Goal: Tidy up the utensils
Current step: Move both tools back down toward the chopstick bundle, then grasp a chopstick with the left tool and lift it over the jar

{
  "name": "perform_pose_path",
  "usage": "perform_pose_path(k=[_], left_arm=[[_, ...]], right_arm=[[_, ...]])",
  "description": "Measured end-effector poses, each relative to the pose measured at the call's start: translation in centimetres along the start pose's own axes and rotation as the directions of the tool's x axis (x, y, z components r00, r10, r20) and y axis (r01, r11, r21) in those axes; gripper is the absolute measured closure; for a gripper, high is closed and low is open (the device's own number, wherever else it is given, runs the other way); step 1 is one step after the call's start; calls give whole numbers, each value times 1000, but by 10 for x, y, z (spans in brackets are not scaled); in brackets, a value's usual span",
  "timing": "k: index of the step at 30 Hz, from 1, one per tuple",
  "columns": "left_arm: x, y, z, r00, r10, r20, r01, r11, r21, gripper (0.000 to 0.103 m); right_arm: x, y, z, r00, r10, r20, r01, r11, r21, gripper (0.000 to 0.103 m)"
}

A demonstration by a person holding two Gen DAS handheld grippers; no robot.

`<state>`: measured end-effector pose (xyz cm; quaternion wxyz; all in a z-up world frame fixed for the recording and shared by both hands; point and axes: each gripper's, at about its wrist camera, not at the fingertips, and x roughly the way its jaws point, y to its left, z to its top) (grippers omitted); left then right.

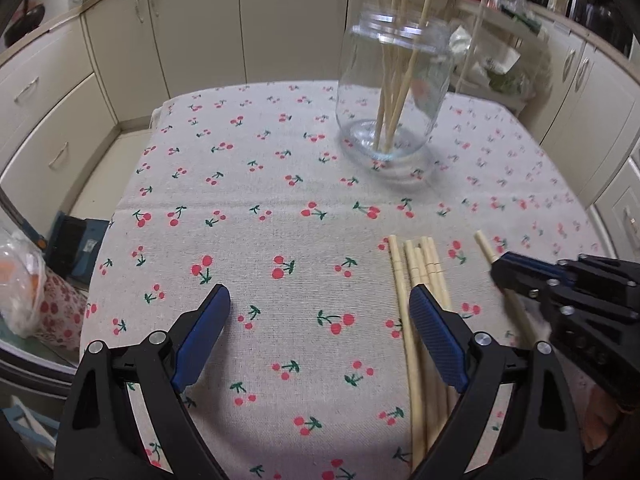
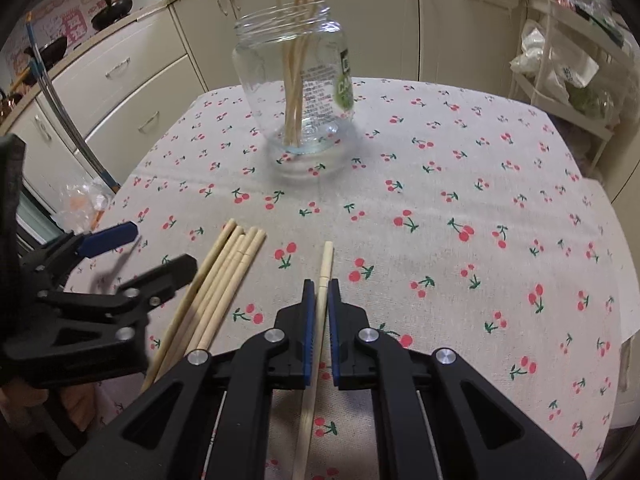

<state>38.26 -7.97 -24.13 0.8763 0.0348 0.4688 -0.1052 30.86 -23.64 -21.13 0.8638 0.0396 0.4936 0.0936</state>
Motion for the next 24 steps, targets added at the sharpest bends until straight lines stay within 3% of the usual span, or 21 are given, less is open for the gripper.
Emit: perform_pose_path(k=[9,14,21,23,24], left_arm=[[2,-15,7,998,56,-12,-55,997,54,18],[7,-19,12,999,44,-21,-43,998,50,46],[5,-32,15,999,12,-33,-9,996,86,70],[5,-34,16,999,-4,-37,8,996,90,91],[5,-34,17,999,-19,-47,23,996,86,95]], right_arm=[[-4,-4,-2,999,34,-6,-34,999,20,95],[-3,-1,-1,999,29,-13,-29,1000,1,95],[-2,6,-2,1000,8,-25,-9,999,-43,95],[-2,9,-3,1000,-4,-24,2,998,-60,95],[-2,9,-3,1000,-5,-24,4,998,-63,95]])
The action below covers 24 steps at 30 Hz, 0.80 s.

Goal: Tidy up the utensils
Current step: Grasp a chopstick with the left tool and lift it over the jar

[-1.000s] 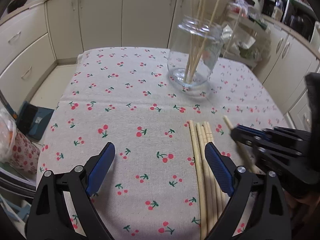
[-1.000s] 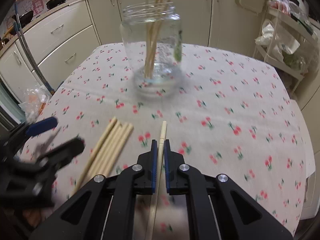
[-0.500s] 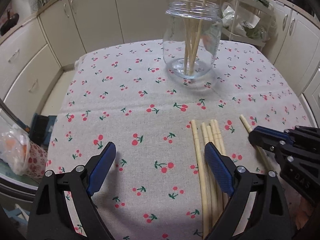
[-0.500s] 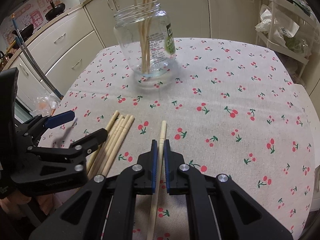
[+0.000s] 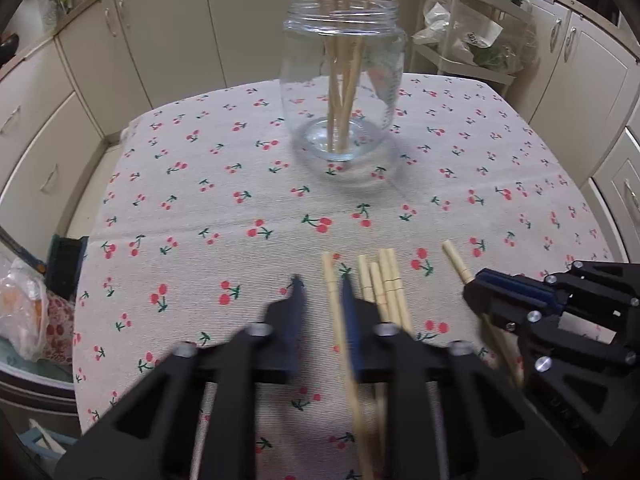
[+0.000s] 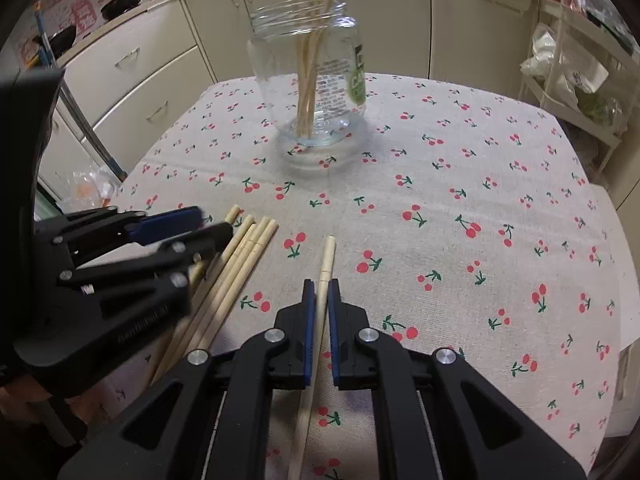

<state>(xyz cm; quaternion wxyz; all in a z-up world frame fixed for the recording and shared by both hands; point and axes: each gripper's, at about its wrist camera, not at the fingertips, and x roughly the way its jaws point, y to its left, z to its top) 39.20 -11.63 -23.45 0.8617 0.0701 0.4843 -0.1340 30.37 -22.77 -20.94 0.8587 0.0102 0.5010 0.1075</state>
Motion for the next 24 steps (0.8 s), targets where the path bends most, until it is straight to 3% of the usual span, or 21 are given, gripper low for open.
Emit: perform_pose_path(k=[5,13,15,17,20,23,24], left_arm=[[2,10,4,997,-70,-41,69,997,-34,97],[4,5,9,997,-55,-60,56,998,14,98],[-1,8,11,997,-69,-38,69,998,-5,98],[-13,16,17,995,-99,30,101,994,-37,98],[-42,32,32,970,-147,196,167,982,-90,98],[-72,45,50,916,-175,360,233,965,-123,98],[-82,49,59,891,-176,418,251,959,-131,98]], right_arm=[[1,-1,0,1000,9,-9,-9,1000,9,95],[0,1,0,1000,-4,-10,4,1000,-14,95],[0,-1,0,1000,6,-9,-6,1000,2,95],[0,-4,0,1000,18,-8,-18,1000,20,95],[-1,-9,0,999,39,-7,-39,998,50,95],[-1,-13,1,998,59,-4,-59,995,78,95],[-1,-14,1,998,64,-2,-64,994,84,95]])
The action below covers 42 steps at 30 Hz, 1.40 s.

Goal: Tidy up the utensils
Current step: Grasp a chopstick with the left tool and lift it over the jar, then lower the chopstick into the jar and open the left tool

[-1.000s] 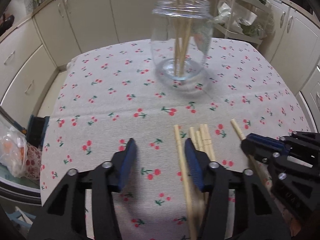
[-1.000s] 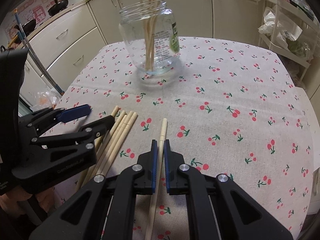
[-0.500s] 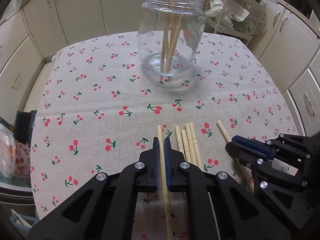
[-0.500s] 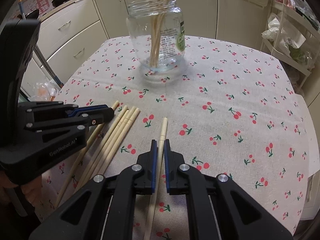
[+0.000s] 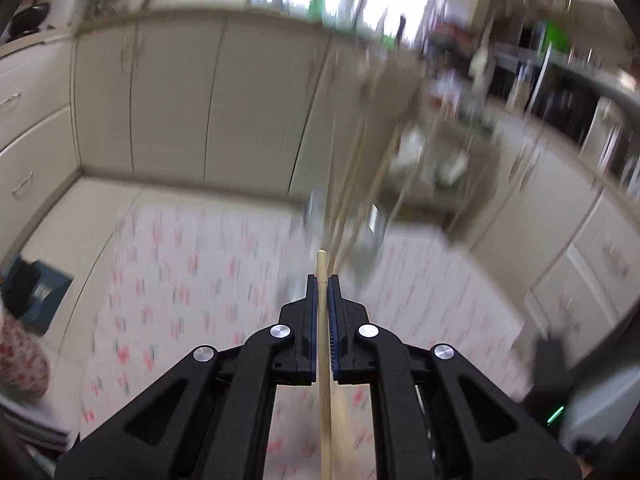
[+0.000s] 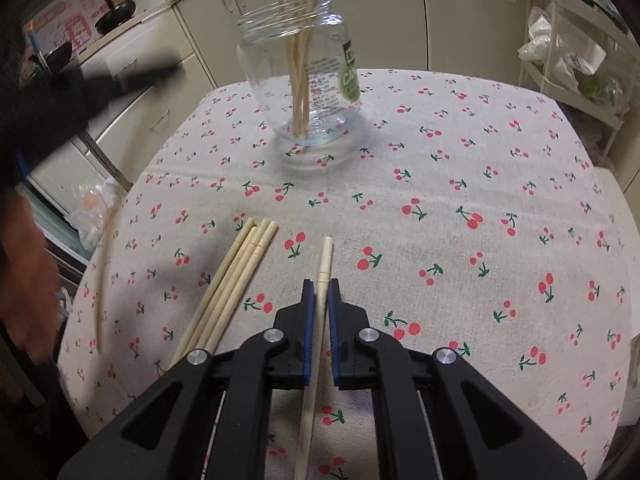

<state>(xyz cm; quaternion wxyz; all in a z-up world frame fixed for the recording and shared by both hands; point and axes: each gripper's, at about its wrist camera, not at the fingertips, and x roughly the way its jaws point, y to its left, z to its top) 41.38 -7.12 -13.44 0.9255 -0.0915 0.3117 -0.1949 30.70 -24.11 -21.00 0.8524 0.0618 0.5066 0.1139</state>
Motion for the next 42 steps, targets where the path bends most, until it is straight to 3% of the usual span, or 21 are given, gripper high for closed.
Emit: perform_pose_path(k=[5,9,18,22,24,27,36,42], left_arm=[[-13,-8,43,980,-45,193,49,999,-17,98],[-13,-18,70,946,-56,320,64,998,-13,98],[15,-25,111,884,-6,468,41,997,-65,98],[24,-32,120,853,22,521,7,999,-54,98],[30,-34,121,847,35,531,-16,999,-40,98],[42,-33,118,846,54,531,-51,998,-21,98],[65,-23,90,867,89,491,-106,994,7,98],[66,-23,73,892,73,447,-104,994,44,98]], right_arm=[[1,-3,2,1000,15,5,-15,1000,22,95],[2,-6,4,1000,24,9,-24,999,32,95],[2,-2,2,1000,11,20,-12,1000,17,95],[3,0,2,1000,8,23,-9,1000,15,95],[3,-1,3,1000,13,22,-13,1000,18,95],[3,-2,3,1000,20,21,-20,999,25,95],[2,-2,4,1000,18,19,-18,1000,23,95],[2,-3,4,1000,21,17,-21,1000,23,95]])
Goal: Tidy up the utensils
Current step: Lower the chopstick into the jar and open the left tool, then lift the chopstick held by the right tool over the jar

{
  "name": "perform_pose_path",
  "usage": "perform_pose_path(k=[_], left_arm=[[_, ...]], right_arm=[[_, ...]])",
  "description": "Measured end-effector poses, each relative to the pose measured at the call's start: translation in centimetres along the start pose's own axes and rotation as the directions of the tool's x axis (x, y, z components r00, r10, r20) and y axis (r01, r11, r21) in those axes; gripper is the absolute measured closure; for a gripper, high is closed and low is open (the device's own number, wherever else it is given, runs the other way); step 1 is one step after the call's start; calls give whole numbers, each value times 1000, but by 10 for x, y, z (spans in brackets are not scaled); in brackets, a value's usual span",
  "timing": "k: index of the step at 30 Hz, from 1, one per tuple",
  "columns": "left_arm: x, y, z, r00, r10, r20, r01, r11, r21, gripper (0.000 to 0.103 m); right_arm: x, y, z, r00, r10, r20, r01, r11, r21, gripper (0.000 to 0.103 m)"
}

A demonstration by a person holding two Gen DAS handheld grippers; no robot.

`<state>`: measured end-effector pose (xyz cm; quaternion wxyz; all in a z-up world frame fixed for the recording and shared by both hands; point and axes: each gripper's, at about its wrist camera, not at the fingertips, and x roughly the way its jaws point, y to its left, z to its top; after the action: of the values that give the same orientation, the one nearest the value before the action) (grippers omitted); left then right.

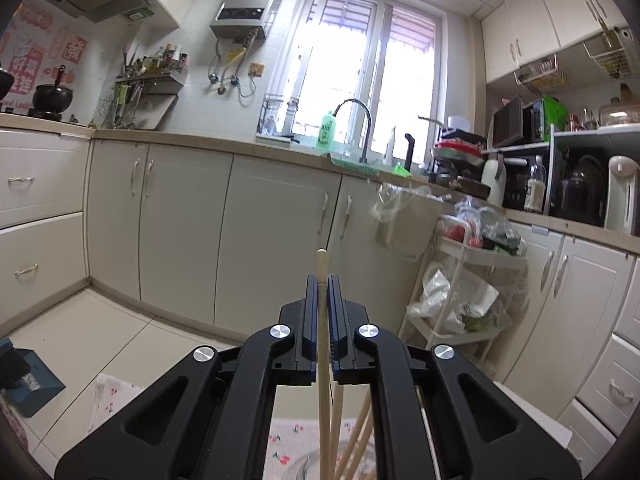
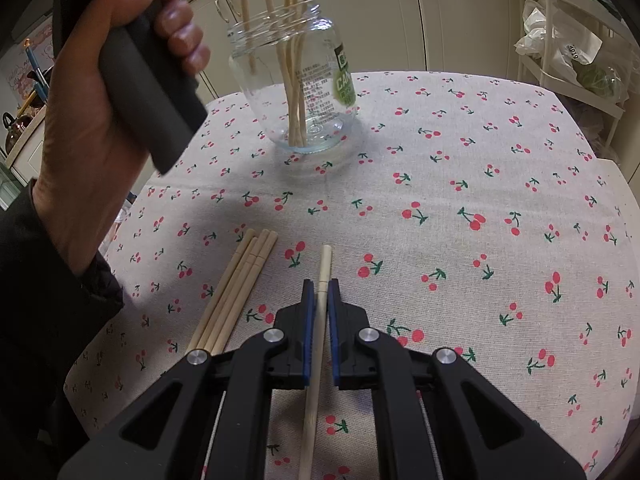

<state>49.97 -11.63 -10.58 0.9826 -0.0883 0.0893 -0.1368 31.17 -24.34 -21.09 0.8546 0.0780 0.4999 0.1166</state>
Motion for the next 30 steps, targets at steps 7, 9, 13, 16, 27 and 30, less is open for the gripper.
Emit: perform_pose_path(k=[7,9,13,16,27,30], left_arm=[[-14,2,-19,994,-23,-103,26,999,30,98],[-22,6,-22,992,-26,-125,29,999,27,95],[-45,19,-26,989,-17,-150,17,1000,-1,62],[-67,32,-36,985,-7,-171,0,999,-37,50],[-110,71,-100,953,23,-302,-85,977,-195,34],[-109,78,-111,947,23,-319,-100,969,-225,31]], right_arm=[[0,0,0,1000,-3,-6,3,1000,-13,95],[0,1,0,1000,-3,-7,3,1000,-15,95],[0,2,1,1000,-5,-9,4,1000,-25,94],[1,4,1,1000,-10,-9,10,999,-41,94],[3,21,-3,997,-82,1,81,985,-149,97],[0,8,2,1000,-29,-1,28,997,-65,97]])
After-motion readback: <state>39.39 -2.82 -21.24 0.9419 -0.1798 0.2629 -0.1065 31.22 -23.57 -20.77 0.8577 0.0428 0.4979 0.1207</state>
